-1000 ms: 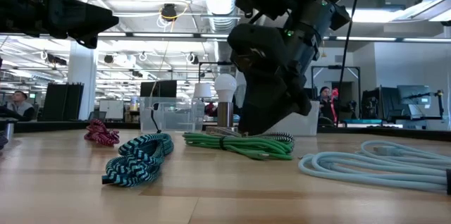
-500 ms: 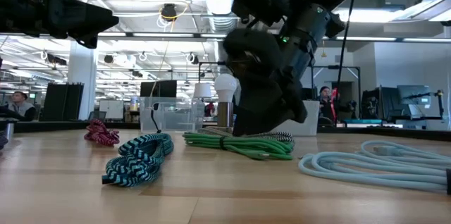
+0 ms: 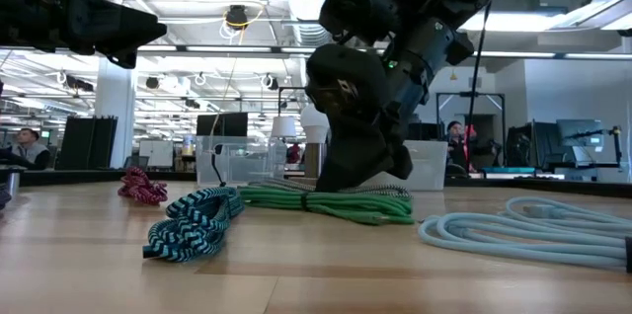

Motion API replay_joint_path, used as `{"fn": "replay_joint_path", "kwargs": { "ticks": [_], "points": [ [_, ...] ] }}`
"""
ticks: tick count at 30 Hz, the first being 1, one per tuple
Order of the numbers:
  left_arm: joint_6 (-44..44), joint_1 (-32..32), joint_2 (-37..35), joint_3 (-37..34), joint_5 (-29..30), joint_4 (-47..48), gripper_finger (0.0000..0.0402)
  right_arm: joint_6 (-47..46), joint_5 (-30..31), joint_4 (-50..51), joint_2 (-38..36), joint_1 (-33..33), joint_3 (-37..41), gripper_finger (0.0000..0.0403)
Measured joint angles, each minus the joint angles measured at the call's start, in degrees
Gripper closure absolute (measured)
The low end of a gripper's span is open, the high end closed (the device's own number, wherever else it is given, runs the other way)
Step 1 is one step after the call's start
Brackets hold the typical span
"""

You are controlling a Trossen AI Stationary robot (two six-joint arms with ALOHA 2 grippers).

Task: Pick & Place USB Port
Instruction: Put the white black charger cable into the transparent bin

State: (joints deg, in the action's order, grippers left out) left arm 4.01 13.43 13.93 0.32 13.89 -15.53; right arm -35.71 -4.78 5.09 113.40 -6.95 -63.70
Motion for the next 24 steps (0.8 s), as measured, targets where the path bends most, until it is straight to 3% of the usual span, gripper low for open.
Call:
{"fn": "replay_joint_path", "kwargs": {
  "ticks": [11,19,24],
  "points": [
    [0.00,0.02,0.00,0.00,0.00,-0.02,0.0297,4.85,3.43,4.08,-3.32,1.73,0.27,0.0394],
    [0.00,0.00,0.51,0.00,0.00,-0.33,0.0297,13.64,13.58,7.72,-11.53,2.60,0.22,0.0400],
    [0.06,0.00,2.81,0.00,2.87,-6.95,0.0297,20.71,18.39,5.09,-17.02,3.41,0.14,0.0402]
  ]
}}
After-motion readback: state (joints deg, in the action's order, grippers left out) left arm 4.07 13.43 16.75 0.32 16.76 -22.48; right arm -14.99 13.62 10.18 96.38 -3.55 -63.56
